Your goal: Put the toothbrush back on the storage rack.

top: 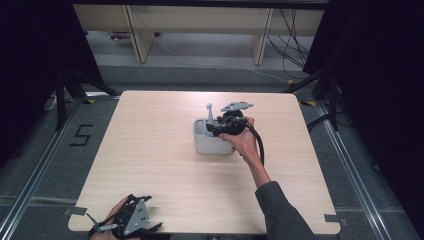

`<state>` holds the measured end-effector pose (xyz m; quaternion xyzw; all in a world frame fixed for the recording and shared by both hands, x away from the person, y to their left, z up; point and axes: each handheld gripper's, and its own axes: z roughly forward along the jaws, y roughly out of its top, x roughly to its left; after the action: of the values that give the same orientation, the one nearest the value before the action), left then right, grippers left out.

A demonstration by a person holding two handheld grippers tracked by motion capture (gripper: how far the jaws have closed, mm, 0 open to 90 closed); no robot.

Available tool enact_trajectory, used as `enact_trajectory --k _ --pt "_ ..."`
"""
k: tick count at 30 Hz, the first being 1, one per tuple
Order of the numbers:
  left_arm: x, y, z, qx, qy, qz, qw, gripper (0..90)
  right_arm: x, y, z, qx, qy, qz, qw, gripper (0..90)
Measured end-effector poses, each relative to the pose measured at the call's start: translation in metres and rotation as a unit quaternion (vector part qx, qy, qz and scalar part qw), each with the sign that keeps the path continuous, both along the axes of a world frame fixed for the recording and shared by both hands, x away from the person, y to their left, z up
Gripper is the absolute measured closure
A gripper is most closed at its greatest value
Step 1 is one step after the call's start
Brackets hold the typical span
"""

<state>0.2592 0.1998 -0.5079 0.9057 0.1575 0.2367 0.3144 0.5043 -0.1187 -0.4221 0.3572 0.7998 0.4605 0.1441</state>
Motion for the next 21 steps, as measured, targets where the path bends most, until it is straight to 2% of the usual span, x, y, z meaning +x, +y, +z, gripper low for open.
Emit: enact_trajectory --k 2,3,4,5,6,11,12,18,19,20,21 --pt "0.0 0.0 0.0 -0.001 0.0 0.0 1.0 15.0 -0.002 -0.001 0.002 -0.002 0.005 -0.005 1.0 41.4" --pt "0.0 0.0 0.0 -0.001 0.0 0.001 1.0 15.0 -0.001 -0.002 0.002 -0.005 -0.01 -0.001 0.9999 40.5" --pt "0.0 0.0 0.0 -0.001 0.0 0.0 1.0 15.0 -0.002 -0.001 0.002 0.004 -0.007 -0.006 1.0 39.8" --pt "0.0 0.0 0.0 -0.001 0.0 0.001 1.0 15.0 -0.002 -0.003 0.003 -0.001 -0.01 0.0 0.9999 39.0" --pt "0.0 0.0 0.0 -0.001 0.0 0.0 1.0 15.0 -0.004 -0.003 0.004 0.005 -0.005 0.001 1.0 38.3" --pt "0.0 0.0 0.0 0.0 0.0 0.001 1.0 15.0 -0.011 -0.006 0.007 0.01 -0.007 0.003 0.9999 35.9" --pt "0.0 0.0 0.0 0.0 0.001 0.001 1.0 15.0 -0.012 -0.008 0.008 0.008 -0.014 0.009 0.9998 35.4" --pt "0.0 0.0 0.0 0.0 0.001 0.002 1.0 15.0 -0.019 -0.012 0.012 0.017 -0.01 0.003 0.9998 34.9" --pt "0.0 0.0 0.0 0.0 0.001 0.001 1.0 15.0 -0.018 -0.015 0.013 0.01 -0.02 0.012 0.9997 34.9" --pt "0.0 0.0 0.0 0.0 0.0 0.002 1.0 15.0 -0.019 -0.016 0.014 0.009 -0.025 0.01 0.9996 34.9" --pt "0.0 0.0 0.0 0.0 0.0 0.002 1.0 15.0 -0.021 -0.016 0.014 0.016 -0.016 0.009 0.9997 34.9"
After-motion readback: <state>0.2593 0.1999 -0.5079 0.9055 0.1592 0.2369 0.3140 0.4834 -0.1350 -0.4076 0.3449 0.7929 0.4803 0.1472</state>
